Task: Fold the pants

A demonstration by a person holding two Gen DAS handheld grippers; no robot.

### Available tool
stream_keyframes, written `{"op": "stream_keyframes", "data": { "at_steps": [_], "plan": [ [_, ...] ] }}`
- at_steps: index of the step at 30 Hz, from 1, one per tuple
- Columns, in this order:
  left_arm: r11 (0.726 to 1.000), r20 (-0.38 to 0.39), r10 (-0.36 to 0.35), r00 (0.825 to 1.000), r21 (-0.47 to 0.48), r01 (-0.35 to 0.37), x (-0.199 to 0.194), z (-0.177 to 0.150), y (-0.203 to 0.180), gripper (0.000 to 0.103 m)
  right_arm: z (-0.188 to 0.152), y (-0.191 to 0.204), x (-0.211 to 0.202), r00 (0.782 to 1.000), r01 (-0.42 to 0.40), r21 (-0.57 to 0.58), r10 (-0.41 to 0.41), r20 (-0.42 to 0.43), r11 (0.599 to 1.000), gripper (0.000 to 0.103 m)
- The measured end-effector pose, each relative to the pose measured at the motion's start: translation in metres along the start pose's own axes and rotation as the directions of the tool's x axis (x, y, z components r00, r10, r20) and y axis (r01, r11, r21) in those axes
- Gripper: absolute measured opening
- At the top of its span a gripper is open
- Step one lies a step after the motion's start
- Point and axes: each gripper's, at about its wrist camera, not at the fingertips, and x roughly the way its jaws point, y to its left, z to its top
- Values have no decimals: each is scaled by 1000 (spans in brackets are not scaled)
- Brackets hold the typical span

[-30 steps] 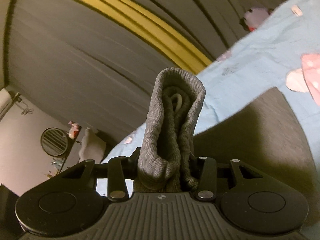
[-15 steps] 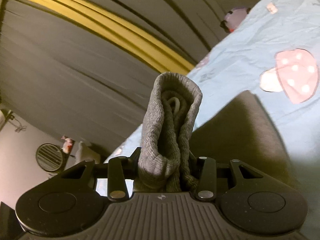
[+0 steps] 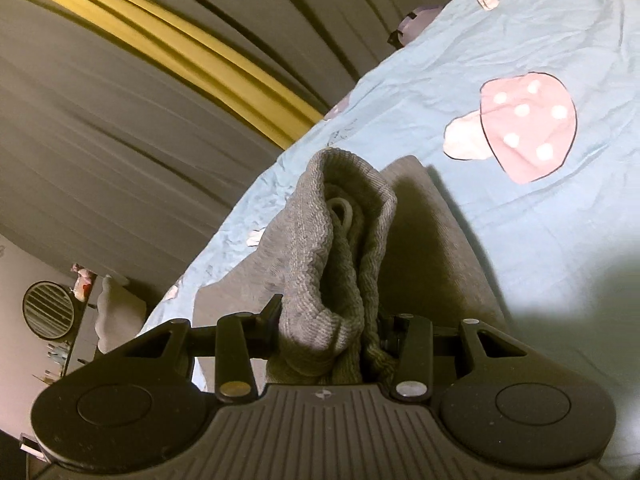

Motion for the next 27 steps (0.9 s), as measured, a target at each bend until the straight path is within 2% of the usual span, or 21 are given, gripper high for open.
{"op": "stream_keyframes", "data": {
  "at_steps": [24, 25, 26, 27],
  "plan": [
    [1000, -21, 19, 1000, 23, -18, 5, -1, -2, 96, -6, -1, -5, 997, 82, -86, -80, 23, 993, 42],
    [1000, -27, 17, 999, 27, -16, 5, -1, -2, 96, -6, -2, -4, 996, 92, -96, -91, 18, 991, 44],
    [999, -36, 15, 999, 32, -14, 6, -1, -3, 96, -7, -2, -2, 992, 123, -123, -122, 19, 985, 54],
    [999, -44, 13, 999, 37, -11, 7, -1, -4, 96, -8, -1, -1, 984, 178, -157, -174, 35, 972, 68]
  ]
}}
